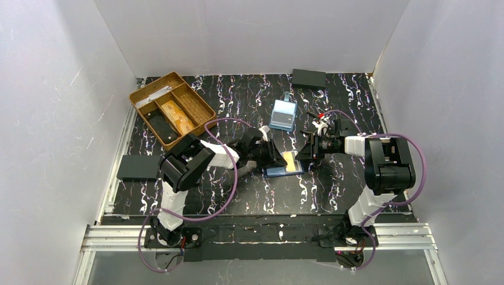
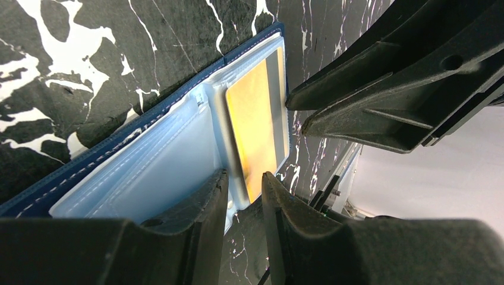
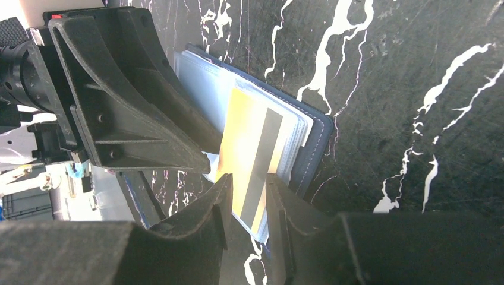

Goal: Take the credit cards out of the card holder
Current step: Remove the credit card from the card holder.

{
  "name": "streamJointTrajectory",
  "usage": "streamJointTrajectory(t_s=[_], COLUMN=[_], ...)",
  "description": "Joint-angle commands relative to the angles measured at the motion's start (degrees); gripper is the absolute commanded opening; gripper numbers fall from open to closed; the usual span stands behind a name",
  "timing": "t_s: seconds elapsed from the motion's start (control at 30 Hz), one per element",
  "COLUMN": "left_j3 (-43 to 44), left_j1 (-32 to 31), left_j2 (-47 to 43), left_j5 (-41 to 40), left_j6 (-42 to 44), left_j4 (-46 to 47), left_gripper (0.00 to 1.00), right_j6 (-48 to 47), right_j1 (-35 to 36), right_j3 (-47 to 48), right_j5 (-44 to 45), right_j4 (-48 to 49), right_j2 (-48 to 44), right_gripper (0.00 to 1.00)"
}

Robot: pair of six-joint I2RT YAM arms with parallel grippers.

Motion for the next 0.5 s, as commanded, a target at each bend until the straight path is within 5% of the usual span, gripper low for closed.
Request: streamJointTrajectory(t_s=[0.0, 0.47], left_j3=[0.1, 0.3], left_j1=[0.1, 0.1], left_j2=[1.4, 1.7], left_j5=[-0.7, -0.1], left_j6=[0.8, 0.5], left_j4=[-2.6, -2.6], left_gripper=[0.27, 0.27], right_j6=[-1.5, -0.7], right_j1=[-0.3, 0.7], right_j3=[1.1, 1.4], right_j5=[1.2, -4.2], right_j4=[-0.4, -0.6], right_j2=[-1.7, 1.2], right_gripper=[0.36, 0.31])
